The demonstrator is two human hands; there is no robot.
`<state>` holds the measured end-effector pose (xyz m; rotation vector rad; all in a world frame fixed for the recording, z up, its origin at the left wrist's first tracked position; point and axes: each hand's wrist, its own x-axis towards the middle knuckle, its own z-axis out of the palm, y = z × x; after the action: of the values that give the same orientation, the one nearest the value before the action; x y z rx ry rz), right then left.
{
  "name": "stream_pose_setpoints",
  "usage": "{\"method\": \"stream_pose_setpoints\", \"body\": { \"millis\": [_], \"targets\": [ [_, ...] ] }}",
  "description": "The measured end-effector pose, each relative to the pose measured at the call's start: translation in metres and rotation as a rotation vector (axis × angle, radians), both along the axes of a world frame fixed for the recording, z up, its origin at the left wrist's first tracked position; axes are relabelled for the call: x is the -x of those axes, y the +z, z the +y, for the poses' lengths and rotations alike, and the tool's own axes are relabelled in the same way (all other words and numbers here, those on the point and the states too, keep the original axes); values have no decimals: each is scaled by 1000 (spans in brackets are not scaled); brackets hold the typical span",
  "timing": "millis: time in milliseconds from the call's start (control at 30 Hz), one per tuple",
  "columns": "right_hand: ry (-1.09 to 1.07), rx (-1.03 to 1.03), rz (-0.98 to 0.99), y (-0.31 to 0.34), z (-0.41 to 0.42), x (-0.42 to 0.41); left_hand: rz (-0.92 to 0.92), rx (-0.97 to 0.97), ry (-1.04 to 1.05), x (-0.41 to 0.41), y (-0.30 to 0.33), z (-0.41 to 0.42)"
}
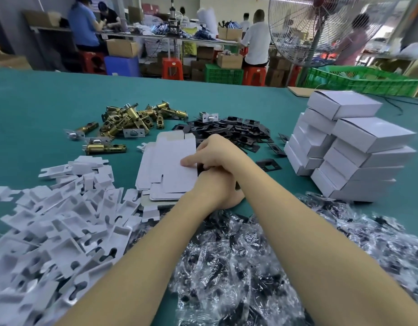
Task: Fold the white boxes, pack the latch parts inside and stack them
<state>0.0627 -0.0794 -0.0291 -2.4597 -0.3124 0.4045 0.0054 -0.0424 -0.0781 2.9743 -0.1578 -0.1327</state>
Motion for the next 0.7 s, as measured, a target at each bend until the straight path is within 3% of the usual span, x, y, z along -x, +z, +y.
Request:
{"method": "stream_pose_setpoints", "body": {
  "millis": [133, 267, 433, 500, 567, 700],
  "targets": [
    [-116, -482, 99, 10, -13, 0, -162, 171, -84, 3, 0, 1],
    [-142, -593, 96, 17, -32, 2, -172, 244, -98, 3, 1, 3],
    [-325, -829, -105, 14, -66, -5, -200, 204, -30, 2, 3, 7],
    [-404, -731, -349, 7, -83, -5, -189, 208, 28, 0, 3, 8],
    [-398, -637, -464, 2, -98, 1, -165, 313, 112, -2, 3, 7],
    [-175, -468, -259, 3, -111, 14, -293, 610, 187, -5, 10, 1]
  ]
}}
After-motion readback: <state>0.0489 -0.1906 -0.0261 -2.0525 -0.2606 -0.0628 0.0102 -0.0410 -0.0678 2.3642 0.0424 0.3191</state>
